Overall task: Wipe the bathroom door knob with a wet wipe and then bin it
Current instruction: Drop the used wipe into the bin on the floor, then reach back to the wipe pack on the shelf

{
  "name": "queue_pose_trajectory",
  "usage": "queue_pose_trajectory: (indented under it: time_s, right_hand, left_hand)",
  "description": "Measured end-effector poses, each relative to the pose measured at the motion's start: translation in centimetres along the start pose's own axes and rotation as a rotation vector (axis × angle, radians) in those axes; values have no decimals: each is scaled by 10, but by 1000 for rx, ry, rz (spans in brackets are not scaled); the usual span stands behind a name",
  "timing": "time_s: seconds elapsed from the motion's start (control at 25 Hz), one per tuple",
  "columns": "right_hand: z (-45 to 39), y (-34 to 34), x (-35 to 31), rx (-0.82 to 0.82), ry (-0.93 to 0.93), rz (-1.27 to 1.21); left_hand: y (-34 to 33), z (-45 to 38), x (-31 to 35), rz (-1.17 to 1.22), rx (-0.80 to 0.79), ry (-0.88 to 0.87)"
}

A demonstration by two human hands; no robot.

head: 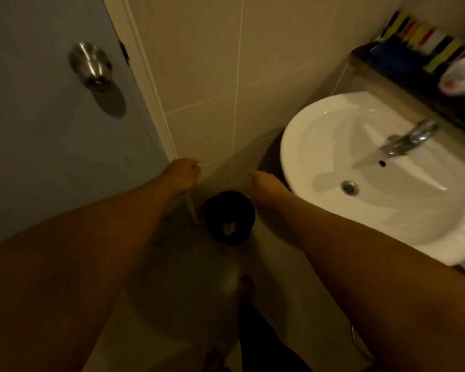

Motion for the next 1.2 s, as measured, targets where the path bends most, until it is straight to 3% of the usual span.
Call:
queue_pose_trajectory:
  time_s: [0.24,0.52,0.96,1.2]
  right_hand:
    - [105,96,9,232,-21,26]
    - [211,196,89,484,-190,-7]
    - [353,260,278,681,-451,-130]
    - [394,266,372,722,-541,-137]
  left_hand:
    - [48,53,96,-118,55,-225]
    - [48,91,264,-171,110,-507]
    - [-46,130,509,-251,18,-806]
    - [-114,133,597,-253,-40,-875]
Point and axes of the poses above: each hand's wrist, its own z-axis away from the middle knuckle, its own y-axis out of the back of the hand, x = y × z, the point moved 3 cm from there along -z, towards the middle knuckle, and after that the axes turned 6 degrees about z, right-handed, at the moved point
